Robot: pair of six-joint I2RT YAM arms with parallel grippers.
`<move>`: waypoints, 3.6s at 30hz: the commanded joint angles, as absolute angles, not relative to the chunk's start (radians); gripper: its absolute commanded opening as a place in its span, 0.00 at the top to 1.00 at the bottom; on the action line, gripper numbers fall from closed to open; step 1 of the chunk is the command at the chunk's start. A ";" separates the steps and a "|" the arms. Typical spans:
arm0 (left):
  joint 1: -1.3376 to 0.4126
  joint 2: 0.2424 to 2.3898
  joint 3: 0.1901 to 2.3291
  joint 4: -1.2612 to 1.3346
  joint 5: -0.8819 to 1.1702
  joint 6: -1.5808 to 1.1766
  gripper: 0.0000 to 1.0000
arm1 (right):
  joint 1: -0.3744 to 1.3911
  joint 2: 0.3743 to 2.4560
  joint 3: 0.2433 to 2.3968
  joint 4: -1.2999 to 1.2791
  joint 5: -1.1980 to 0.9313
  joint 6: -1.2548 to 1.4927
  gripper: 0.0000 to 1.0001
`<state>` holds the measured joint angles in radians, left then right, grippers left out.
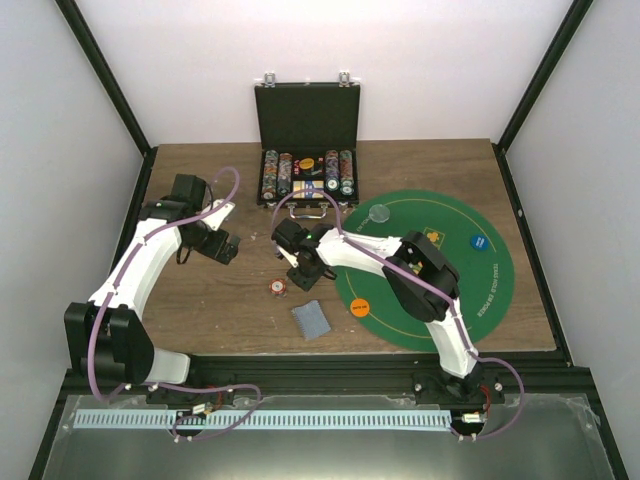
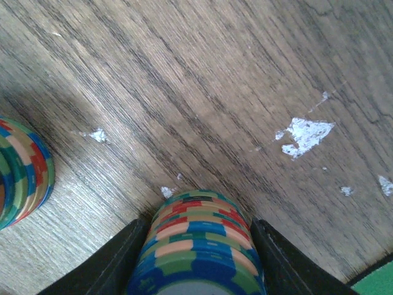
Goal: Distribute texas hold em gaming equipment
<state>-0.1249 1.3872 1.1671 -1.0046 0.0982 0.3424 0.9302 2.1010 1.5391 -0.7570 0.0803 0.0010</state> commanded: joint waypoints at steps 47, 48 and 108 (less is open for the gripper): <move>-0.123 1.361 1.166 -1.000 0.115 0.355 0.00 | 0.907 2.064 1.669 -0.824 0.075 0.025 0.99; -0.123 1.361 1.166 -0.999 0.115 0.356 0.00 | 0.903 2.061 1.671 -0.823 0.071 0.024 0.99; -0.122 1.424 1.201 -1.022 0.146 0.368 0.00 | -0.260 2.093 1.483 -0.579 0.009 -0.003 0.91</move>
